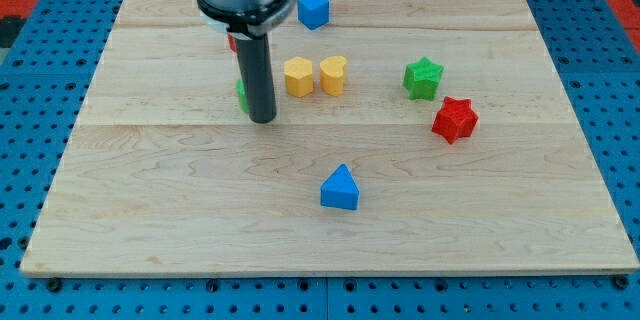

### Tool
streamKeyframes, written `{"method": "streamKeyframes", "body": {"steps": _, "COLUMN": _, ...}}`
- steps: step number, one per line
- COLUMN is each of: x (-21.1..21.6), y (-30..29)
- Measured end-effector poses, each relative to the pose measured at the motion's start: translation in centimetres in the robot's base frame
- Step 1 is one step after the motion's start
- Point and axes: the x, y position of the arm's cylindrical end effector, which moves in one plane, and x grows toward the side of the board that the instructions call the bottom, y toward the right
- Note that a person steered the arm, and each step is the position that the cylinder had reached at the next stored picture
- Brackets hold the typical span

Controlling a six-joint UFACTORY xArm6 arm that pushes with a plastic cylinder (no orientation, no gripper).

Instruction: Slide the blue cube above the red circle

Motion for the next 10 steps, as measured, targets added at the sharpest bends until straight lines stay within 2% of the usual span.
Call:
{"method": "streamKeyframes", "body": {"steps": 2, "x": -2.4, "y": -0.1}}
{"method": "streamKeyframes", "body": {"steps": 3, "x": -1.1, "y": -1.3}}
{"method": "streamKeyframes", "body": {"steps": 4, "x": -1.4, "y": -10.4}}
{"method": "streamKeyframes", "body": {"steps": 5, "x": -6.5, "y": -9.5}}
{"method": "streamKeyframes", "body": {"steps": 7, "x": -11.4, "y": 5.2}}
{"method": "streamKeyframes", "body": {"steps": 8, "x": -16.0, "y": 14.4}}
{"method": "streamKeyframes", "body": {"steps": 9, "x": -19.6, "y": 14.1}}
{"method": "streamKeyframes", "body": {"steps": 10, "x": -20.8, "y": 6.1}}
